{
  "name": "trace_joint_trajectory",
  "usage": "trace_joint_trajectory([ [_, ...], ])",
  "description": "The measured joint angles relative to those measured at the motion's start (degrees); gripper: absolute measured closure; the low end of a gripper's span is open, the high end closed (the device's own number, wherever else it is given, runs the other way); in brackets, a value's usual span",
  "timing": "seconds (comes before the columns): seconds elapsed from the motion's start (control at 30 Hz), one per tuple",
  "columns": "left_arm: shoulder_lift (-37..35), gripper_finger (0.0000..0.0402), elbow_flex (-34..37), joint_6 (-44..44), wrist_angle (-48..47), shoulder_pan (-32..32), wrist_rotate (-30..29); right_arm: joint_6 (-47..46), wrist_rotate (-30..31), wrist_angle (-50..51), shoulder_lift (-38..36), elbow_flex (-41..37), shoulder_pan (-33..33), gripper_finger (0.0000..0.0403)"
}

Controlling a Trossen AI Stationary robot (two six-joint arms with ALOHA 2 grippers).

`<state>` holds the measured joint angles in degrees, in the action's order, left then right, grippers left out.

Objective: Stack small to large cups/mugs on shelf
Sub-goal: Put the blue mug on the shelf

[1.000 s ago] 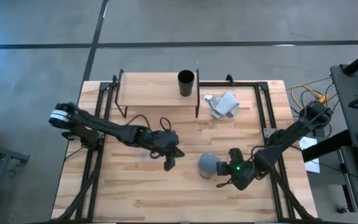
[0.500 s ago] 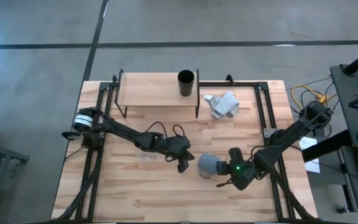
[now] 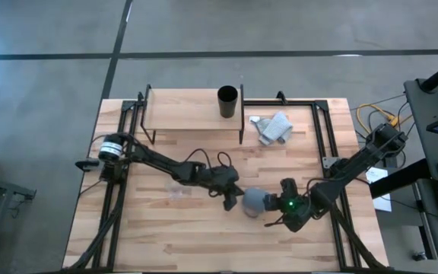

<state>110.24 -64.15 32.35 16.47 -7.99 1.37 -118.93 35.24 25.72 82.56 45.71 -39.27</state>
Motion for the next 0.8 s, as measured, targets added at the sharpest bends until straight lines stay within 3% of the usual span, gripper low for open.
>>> trace_joint_trajectory([
  [0.57,0.0,0.0402,0.0,-0.2,-0.5,1.4,0.5,3.6,0.9,-2.1,0.0,0.0,4.7,0.0307],
  [0.8,0.0,0.0402,0.0,-0.3,-0.5,1.5,1.0,16.3,0.8,-14.0,0.0,0.0,9.7,0.0308],
])
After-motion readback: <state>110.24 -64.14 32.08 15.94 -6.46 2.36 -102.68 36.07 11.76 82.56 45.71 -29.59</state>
